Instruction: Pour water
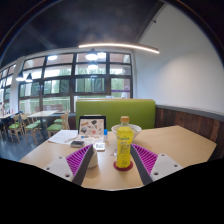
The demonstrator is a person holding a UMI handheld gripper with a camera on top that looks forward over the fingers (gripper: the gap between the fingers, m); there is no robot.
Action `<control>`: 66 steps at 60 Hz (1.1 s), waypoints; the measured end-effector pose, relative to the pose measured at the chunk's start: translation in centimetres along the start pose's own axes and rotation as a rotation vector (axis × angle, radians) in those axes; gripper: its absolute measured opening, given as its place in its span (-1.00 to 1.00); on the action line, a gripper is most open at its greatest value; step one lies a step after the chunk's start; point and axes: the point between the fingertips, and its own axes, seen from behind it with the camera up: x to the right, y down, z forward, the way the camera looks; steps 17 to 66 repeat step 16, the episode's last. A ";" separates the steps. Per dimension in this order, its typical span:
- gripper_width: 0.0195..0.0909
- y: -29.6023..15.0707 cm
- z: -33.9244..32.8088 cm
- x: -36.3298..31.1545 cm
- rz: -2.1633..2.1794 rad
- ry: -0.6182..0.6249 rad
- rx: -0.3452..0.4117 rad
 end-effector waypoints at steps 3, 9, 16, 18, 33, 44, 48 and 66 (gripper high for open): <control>0.77 -0.4 -4.2 -1.5 0.003 -0.016 0.016; 0.77 -1.2 -12.8 -3.0 0.019 -0.040 0.036; 0.78 -0.4 -21.7 -4.6 0.041 -0.083 0.041; 0.78 -0.4 -21.7 -4.6 0.041 -0.083 0.041; 0.78 -0.4 -21.7 -4.6 0.041 -0.083 0.041; 0.78 -0.4 -21.7 -4.6 0.041 -0.083 0.041; 0.78 -0.4 -21.7 -4.6 0.041 -0.083 0.041; 0.78 -0.4 -21.7 -4.6 0.041 -0.083 0.041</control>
